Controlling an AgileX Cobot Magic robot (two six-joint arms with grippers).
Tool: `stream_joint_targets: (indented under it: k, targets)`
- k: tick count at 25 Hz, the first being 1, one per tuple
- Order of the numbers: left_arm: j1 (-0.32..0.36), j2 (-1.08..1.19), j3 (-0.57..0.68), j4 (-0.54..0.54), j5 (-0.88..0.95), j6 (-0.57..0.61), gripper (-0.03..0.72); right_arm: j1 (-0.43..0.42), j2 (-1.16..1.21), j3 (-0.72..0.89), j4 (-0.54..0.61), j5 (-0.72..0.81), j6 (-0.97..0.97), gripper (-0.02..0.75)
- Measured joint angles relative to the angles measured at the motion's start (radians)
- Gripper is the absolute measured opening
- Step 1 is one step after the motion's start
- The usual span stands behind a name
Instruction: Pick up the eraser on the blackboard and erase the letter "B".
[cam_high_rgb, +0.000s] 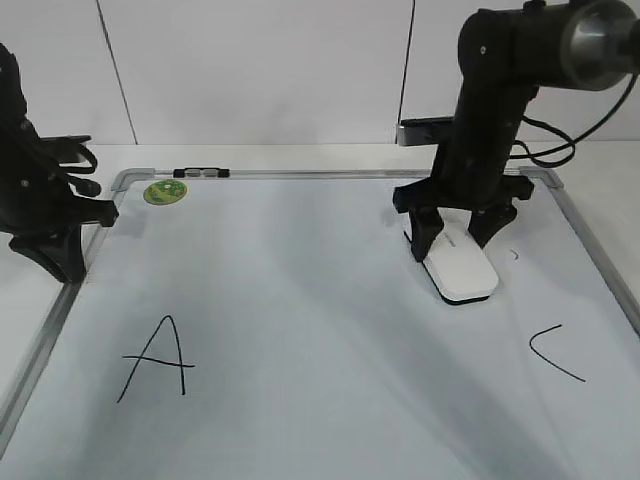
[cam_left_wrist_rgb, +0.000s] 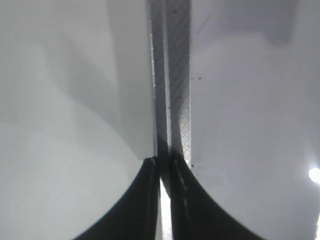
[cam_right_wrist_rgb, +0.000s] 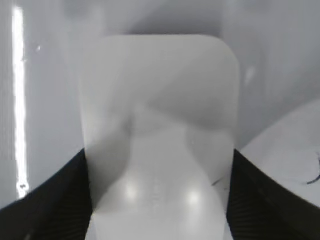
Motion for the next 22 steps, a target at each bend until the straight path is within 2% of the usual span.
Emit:
stream_joint_targets:
  k: [6, 11, 17, 22]
  targets:
    - [0.0, 0.002, 0.0, -0.002, -0.002, 0.0, 0.025, -0.134, 0.0, -0.002, 0.071, 0.0, 0.011, 0.537]
    - [0.0, 0.002, 0.0, -0.002, -0.002, 0.0, 0.025, -0.233, -0.004, -0.002, -0.014, 0.0, 0.017, 0.537]
    - [0.0, 0.002, 0.0, -0.002, -0.002, 0.0, 0.026, -0.243, -0.008, -0.002, -0.015, -0.002, 0.023, 0.537]
    - [0.0, 0.002, 0.0, -0.002, 0.002, 0.0, 0.026, -0.19, -0.008, -0.002, -0.039, -0.006, 0.025, 0.537]
